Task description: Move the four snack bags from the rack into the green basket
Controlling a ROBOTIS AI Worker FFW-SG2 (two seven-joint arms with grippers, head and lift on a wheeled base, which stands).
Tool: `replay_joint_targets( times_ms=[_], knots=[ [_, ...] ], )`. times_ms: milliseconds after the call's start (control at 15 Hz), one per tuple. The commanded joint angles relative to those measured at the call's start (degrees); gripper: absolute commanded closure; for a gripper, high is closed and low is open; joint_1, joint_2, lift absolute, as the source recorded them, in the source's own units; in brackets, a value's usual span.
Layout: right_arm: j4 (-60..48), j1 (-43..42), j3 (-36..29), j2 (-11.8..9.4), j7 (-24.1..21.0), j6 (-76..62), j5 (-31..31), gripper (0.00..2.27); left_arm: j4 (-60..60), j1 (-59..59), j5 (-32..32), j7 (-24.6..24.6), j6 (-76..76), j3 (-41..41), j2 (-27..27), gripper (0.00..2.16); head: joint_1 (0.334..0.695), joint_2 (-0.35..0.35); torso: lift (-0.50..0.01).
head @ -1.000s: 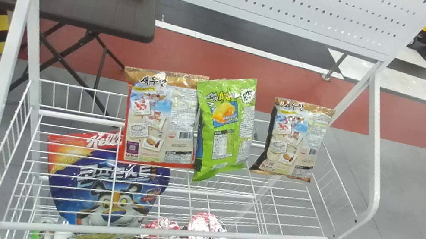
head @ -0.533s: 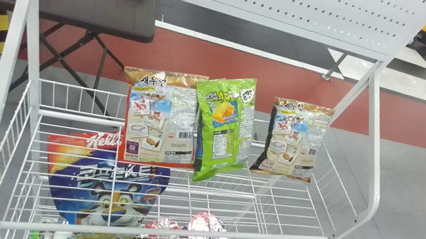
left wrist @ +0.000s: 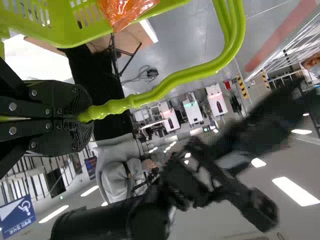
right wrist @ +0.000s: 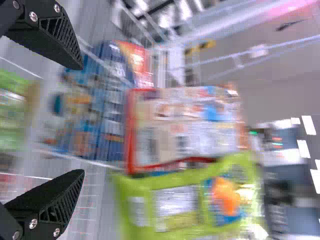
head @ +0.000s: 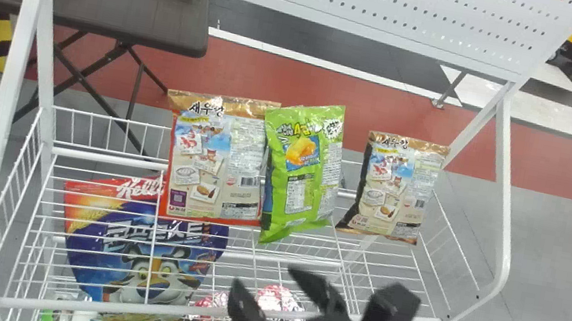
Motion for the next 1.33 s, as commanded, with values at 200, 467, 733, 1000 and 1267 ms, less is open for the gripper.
replay_joint_targets(
  times_ms=[200,467,733,1000,1267],
  knots=[
    [16.2,-16.8,10.5,0.3,-10.3,-10.1,5.8,0.08,0.0,-0.5,-0.1,-0.1,0.4,-0.2,0.0,1.51,0.695,-0.35,0.0],
    [25.8,-25.8,14.6,0.9,-15.0,-10.0,6.9,0.09,0.6,-1.3,0.2,-0.4,0.4,-0.8,0.0,1.51,0.695,-0.299,0.0],
    [27.5,-28.8,15.4,1.2,-14.8,-4.5,8.2,1.79,0.9,-2.0,0.6,-0.8,0.6,-0.8,0.2,1.51,0.695,-0.253,0.0],
    [27.2,-29.1,17.0,1.1,-12.2,-2.6,8.7,2.17,1.3,-2.4,0.7,-0.8,0.6,-0.8,0.2,1.51,0.695,-0.237,0.0],
    [17.7,-23.5,17.4,0.7,-8.4,-1.4,8.9,2.19,1.3,-2.4,1.0,-0.9,0.4,-0.8,0.2,1.51,0.695,-0.202,0.0]
  ],
)
